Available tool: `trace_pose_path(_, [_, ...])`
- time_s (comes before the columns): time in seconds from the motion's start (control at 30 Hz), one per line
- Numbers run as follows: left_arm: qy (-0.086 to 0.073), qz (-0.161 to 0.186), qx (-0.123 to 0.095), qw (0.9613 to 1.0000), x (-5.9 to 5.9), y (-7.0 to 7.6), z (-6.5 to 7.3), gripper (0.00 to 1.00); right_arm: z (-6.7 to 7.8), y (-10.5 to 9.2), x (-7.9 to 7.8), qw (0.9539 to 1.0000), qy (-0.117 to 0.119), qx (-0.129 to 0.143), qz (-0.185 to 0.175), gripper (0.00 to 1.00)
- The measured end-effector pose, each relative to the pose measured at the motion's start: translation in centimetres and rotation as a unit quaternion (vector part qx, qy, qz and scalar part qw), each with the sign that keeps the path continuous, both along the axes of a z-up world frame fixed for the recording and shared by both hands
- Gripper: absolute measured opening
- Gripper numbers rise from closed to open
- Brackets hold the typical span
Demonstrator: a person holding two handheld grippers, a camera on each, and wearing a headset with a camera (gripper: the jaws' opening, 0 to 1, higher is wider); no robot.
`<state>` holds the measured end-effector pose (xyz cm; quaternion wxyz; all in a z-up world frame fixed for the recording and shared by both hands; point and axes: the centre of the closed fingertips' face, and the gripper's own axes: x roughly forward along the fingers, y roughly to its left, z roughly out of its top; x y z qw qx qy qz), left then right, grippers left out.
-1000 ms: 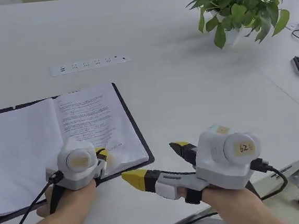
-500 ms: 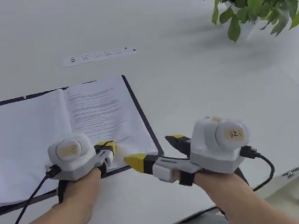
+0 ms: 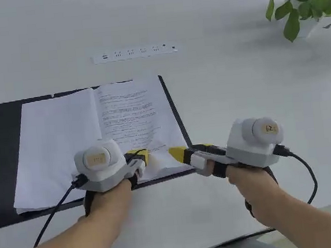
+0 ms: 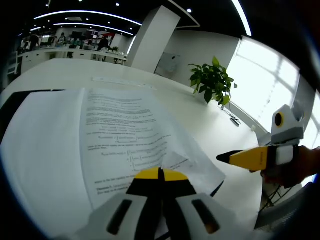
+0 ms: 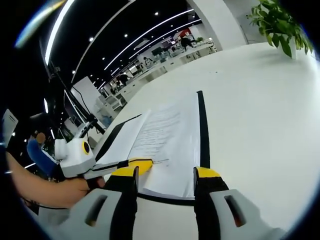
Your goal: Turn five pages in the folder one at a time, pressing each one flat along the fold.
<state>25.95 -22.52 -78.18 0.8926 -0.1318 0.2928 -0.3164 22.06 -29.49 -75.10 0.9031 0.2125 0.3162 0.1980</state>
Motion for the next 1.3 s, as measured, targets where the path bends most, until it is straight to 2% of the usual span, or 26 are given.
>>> trace_pose_path(0.17, [0.0,0.001,0.001,1.0,0.0,0.0,0.0,0.0,-0.1,0.5,-0.2,1.0,0.0,0.005,0.003,0.41])
trace_pose_path(0.3, [-0.002,0.001,0.001,1.0,0.0,0.0,-0.1,0.0,-0.6,0.6,-0.3,0.9999,0.008,0.007,0.007,0.42])
trace_pose_path(0.37, [-0.003,0.001,0.002,1.0,-0.1,0.0,-0.1,0.0,-1.1,0.7,-0.5,0.9997,0.02,0.011,0.008,0.43])
trace_pose_path(0.57, [-0.005,0.0,0.004,1.0,0.0,0.0,-0.2,0.0,-1.2,0.7,-0.9,0.9997,0.021,0.011,0.006,0.4])
trace_pose_path(0.9, [-0.006,-0.001,0.006,1.0,0.1,0.0,-0.2,0.0,-1.4,0.4,-1.3,0.9997,0.022,-0.001,0.009,0.25])
trace_pose_path(1.13, [-0.005,-0.003,0.009,0.9999,0.1,0.0,-0.1,0.0,-1.7,-0.3,-1.2,0.9994,0.03,-0.015,-0.001,0.0])
trace_pose_path(1.3, [-0.004,-0.005,0.009,0.9999,0.1,0.0,0.1,0.0,-1.4,-0.4,-1.0,0.9995,0.03,-0.009,-0.01,0.0])
